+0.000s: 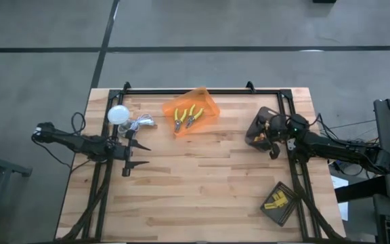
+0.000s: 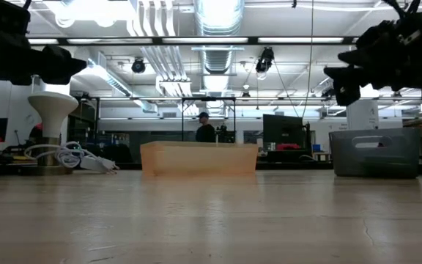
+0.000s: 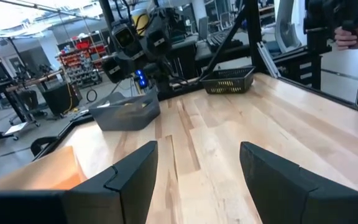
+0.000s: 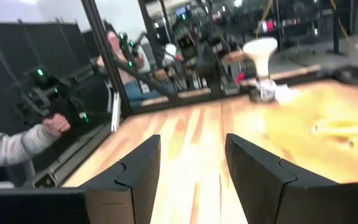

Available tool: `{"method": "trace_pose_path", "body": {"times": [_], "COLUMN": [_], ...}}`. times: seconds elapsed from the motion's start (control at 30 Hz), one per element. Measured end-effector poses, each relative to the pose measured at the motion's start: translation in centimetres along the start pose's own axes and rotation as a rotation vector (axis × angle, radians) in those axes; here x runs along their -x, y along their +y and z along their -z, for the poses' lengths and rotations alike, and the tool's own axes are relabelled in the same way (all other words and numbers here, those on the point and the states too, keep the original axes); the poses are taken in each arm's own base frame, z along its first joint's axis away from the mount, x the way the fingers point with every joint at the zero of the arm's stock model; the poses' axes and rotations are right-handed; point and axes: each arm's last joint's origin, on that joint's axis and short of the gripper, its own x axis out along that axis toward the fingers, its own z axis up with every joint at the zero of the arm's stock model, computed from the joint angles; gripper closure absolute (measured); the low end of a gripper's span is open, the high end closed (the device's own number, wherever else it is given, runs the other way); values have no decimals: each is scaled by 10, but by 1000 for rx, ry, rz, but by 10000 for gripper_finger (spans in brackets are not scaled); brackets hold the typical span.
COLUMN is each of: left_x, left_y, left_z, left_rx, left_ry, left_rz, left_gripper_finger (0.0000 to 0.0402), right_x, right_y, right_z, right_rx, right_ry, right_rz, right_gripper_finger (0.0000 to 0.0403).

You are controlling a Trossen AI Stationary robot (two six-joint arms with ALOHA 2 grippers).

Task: Pick & Place School Supplies
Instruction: Return to Home Position

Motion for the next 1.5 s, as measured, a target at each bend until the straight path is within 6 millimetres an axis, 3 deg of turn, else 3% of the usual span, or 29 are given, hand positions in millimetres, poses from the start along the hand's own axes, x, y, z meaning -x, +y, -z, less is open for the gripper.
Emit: {"method": "trace_pose_path", "body": {"times": [0.23, 0.57, 1.5], "left_x": [-1, -1, -2], "left_y": [-1, -1, 0], "left_z": [2, 2, 1], "left_rx": [-2, 77, 81], "left_ry": [22, 25, 8], "left_rz": [5, 5, -1], "left_gripper_finger": [167, 167, 167], "right_x": [1, 1, 1], "right_y": [-3, -3, -4], "right_z": [12, 12, 14], "right_rx": [-51, 58, 24], "right_ry": [95, 98, 114], "right_rz": [30, 27, 31], "right_gripper_finger": [225, 225, 225]}}
